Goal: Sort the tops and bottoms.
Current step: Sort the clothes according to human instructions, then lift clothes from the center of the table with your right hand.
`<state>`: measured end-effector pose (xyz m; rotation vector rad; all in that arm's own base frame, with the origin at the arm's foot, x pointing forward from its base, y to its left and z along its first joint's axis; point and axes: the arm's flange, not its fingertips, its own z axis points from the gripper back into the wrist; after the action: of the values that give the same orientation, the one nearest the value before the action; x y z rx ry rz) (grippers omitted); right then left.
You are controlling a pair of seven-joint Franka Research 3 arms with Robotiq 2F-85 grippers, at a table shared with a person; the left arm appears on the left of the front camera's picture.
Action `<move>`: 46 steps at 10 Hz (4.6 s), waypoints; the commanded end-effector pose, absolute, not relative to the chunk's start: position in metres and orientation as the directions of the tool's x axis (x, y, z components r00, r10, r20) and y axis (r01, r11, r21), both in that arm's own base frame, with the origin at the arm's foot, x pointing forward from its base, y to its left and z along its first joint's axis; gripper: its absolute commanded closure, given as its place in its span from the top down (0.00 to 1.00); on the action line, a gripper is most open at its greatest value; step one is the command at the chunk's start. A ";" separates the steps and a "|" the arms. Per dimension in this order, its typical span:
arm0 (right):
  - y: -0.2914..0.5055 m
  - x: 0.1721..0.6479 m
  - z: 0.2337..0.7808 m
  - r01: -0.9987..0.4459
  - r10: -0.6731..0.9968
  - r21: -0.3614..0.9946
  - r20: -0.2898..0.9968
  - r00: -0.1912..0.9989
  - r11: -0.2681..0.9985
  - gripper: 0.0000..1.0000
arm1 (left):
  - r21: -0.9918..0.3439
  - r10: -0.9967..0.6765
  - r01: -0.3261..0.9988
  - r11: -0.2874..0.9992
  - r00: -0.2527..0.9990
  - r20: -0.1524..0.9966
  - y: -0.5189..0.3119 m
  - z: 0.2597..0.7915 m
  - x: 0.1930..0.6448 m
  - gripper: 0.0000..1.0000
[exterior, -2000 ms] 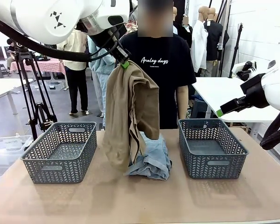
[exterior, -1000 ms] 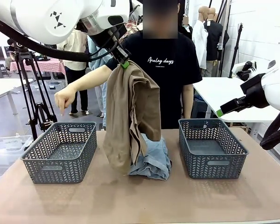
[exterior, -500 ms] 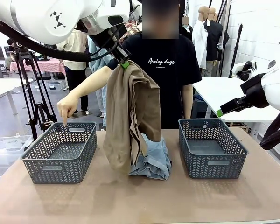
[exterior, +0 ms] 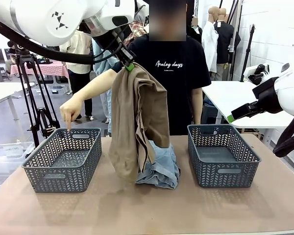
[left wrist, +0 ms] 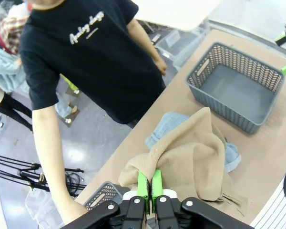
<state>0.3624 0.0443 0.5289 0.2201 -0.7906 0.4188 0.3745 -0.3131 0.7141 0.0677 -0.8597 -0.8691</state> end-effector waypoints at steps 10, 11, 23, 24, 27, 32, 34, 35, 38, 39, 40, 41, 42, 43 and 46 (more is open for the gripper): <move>0.045 0.364 0.527 -0.437 0.275 0.043 0.721 0.636 0.898 1.00 | 0.352 -0.357 0.122 0.928 0.559 0.748 -0.130 0.741 0.470 0.00; 0.045 0.364 0.527 -0.437 0.275 0.043 0.721 0.636 0.898 1.00 | 0.315 -0.316 0.111 0.943 0.602 0.733 -0.120 0.724 0.472 0.00; 0.045 0.364 0.527 -0.437 0.275 0.043 0.721 0.636 0.898 1.00 | 0.255 -0.231 0.121 0.959 0.854 0.466 -0.075 0.621 0.476 0.57; 0.045 0.364 0.527 -0.437 0.275 0.043 0.721 0.636 0.898 1.00 | 0.252 -0.248 0.137 0.958 0.838 0.486 -0.081 0.628 0.473 0.77; 0.045 0.364 0.527 -0.437 0.275 0.043 0.721 0.636 0.898 1.00 | 0.264 -0.259 0.140 0.954 0.827 0.498 -0.086 0.632 0.474 1.00; 0.045 0.364 0.527 -0.437 0.275 0.043 0.721 0.636 0.898 1.00 | 0.264 -0.259 0.140 0.954 0.827 0.498 -0.086 0.632 0.474 1.00; 0.045 0.364 0.527 -0.437 0.275 0.043 0.721 0.636 0.898 1.00 | 0.264 -0.259 0.140 0.954 0.827 0.498 -0.086 0.632 0.474 1.00; 0.045 0.364 0.527 -0.437 0.275 0.043 0.721 0.636 0.898 1.00 | 0.264 -0.259 0.140 0.954 0.827 0.498 -0.086 0.632 0.474 1.00; 0.045 0.364 0.527 -0.437 0.275 0.043 0.721 0.636 0.898 1.00 | 0.264 -0.259 0.140 0.954 0.827 0.498 -0.086 0.632 0.474 1.00; 0.045 0.364 0.527 -0.437 0.275 0.043 0.721 0.636 0.898 1.00 | 0.264 -0.259 0.140 0.954 0.827 0.498 -0.086 0.632 0.474 1.00; 0.045 0.364 0.527 -0.437 0.275 0.043 0.721 0.636 0.898 1.00 | 0.264 -0.259 0.140 0.954 0.827 0.498 -0.086 0.632 0.474 1.00; 0.045 0.364 0.527 -0.437 0.275 0.043 0.721 0.636 0.898 1.00 | 0.264 -0.259 0.140 0.954 0.827 0.498 -0.086 0.632 0.474 1.00; 0.045 0.364 0.527 -0.437 0.275 0.043 0.721 0.636 0.898 1.00 | 0.264 -0.259 0.140 0.954 0.827 0.498 -0.086 0.632 0.474 1.00; 0.045 0.364 0.527 -0.437 0.275 0.043 0.721 0.636 0.898 1.00 | 0.264 -0.259 0.140 0.954 0.827 0.498 -0.086 0.632 0.474 1.00; 0.045 0.364 0.527 -0.437 0.275 0.043 0.721 0.636 0.898 1.00 | 0.264 -0.259 0.140 0.954 0.827 0.498 -0.086 0.632 0.474 1.00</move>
<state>0.3624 0.0437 0.5289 0.2184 -0.7907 0.4172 0.4762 -0.0867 0.6291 0.2169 -0.5588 -0.2191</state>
